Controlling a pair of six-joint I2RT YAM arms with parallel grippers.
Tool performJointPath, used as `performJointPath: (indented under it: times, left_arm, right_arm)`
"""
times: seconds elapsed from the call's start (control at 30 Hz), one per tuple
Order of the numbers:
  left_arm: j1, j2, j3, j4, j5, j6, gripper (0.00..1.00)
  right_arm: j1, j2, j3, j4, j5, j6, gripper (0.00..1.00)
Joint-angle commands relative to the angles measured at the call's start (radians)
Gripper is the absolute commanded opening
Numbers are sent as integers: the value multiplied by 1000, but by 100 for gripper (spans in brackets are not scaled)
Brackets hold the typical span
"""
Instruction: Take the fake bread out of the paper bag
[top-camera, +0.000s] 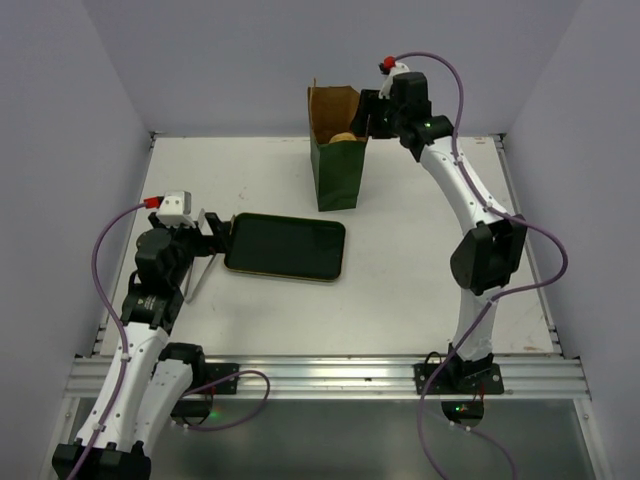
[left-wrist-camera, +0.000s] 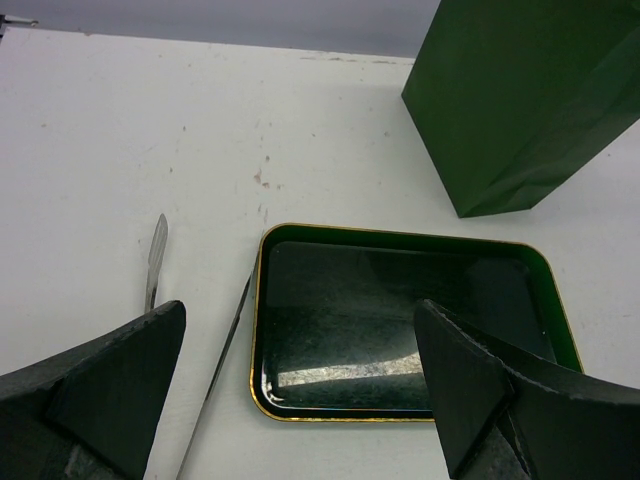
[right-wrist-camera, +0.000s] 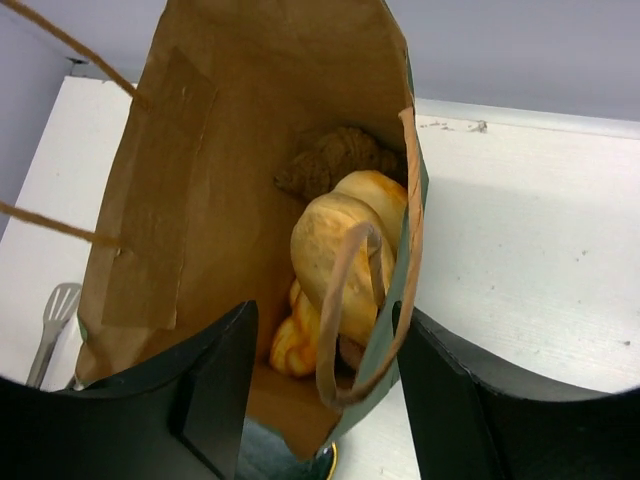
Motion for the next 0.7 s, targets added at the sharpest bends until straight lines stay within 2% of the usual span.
performJointPath:
  times: [0.0, 0.07, 0.4, 0.43, 0.67]
  left_arm:
    - [-5, 1, 6, 50, -11, 23, 100]
    - [-5, 2, 8, 50, -10, 23, 100]
    - [-5, 2, 8, 50, -10, 24, 100]
    - [-5, 2, 8, 50, -10, 26, 100]
    - [-5, 4, 6, 50, -10, 26, 100]
  right_arm:
    - [5, 30, 84, 47, 97, 26, 59]
    - [8, 56, 95, 49, 108, 23, 51]
    - [16, 122, 150, 47, 157, 11, 34]
    - [16, 123, 153, 49, 160, 11, 27]
    - [16, 131, 199, 55, 206, -23, 0]
